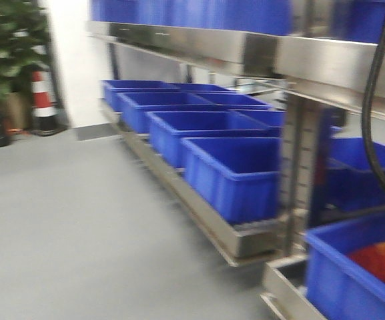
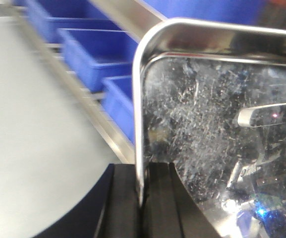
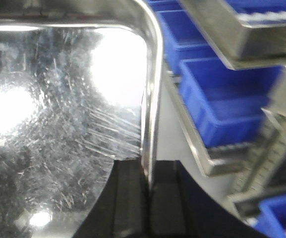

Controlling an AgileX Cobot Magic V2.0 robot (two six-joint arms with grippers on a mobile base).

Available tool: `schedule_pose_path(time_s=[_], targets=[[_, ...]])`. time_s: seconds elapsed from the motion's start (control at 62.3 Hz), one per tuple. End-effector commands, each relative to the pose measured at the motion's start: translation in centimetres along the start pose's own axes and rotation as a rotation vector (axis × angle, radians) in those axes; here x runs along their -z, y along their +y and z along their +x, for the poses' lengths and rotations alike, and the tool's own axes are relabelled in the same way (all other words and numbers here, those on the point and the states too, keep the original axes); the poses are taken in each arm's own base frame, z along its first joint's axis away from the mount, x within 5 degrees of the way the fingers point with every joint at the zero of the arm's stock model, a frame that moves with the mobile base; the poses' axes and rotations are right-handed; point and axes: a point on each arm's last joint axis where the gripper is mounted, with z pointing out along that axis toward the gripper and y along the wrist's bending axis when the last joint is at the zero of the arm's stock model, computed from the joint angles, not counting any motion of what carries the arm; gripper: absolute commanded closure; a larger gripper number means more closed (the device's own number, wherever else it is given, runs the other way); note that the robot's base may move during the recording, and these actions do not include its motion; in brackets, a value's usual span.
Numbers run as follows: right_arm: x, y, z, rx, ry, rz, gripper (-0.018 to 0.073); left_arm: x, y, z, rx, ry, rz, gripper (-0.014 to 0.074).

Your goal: Stack silver trays without gaps

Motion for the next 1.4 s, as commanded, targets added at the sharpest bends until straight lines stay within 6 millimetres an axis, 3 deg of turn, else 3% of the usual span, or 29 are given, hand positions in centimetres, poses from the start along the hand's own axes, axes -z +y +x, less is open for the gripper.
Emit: schedule_pose_path(time_s=[0.0,1.38], targets=[[0.32,0.75,-0.5,0.018,-0.06,-0.071,0.0637,0.65,-0.64,-0.88,0.031,-0.059,0.038,0.0614],[0.33,0.84,-0.59,0.018,-0.07,-0.082,0.0637,0.65,-0.64,-0.88,0.029,-0.059,0.038,0.0614]])
